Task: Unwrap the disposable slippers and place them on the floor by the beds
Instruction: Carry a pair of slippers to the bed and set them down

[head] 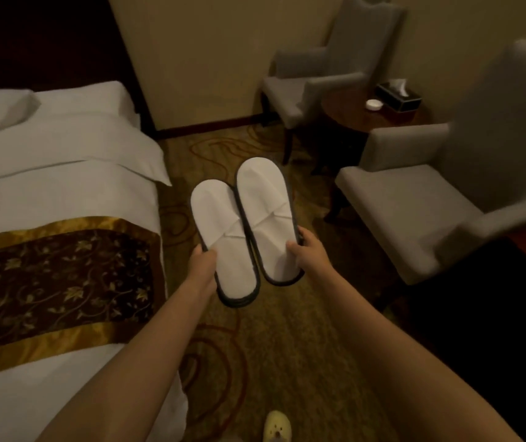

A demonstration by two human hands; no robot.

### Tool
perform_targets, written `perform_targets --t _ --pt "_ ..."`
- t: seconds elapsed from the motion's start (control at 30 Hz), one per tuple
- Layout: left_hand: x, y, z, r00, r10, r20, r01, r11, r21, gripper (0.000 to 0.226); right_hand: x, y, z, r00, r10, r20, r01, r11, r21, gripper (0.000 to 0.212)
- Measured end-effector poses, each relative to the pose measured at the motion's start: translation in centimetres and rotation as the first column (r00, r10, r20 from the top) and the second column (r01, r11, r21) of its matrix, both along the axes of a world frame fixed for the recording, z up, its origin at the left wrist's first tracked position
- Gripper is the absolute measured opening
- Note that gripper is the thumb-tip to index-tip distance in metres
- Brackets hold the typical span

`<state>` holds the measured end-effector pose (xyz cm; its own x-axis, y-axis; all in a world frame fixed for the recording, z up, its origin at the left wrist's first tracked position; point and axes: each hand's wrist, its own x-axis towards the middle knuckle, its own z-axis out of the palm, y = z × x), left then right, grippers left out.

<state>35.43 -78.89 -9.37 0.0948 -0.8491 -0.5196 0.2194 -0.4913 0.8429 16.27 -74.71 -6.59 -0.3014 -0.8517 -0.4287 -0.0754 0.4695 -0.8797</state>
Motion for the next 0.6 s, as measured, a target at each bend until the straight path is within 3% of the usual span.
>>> perform_targets --t 0.6 --pt "5.2 -30.1 -4.3 0.972 0.234 0.013 -0.234 0.966 0.112 0.037 3.8 -36.3 -3.8 0.949 0.31 -0.055 -0.305 0.949 0.075 0.045"
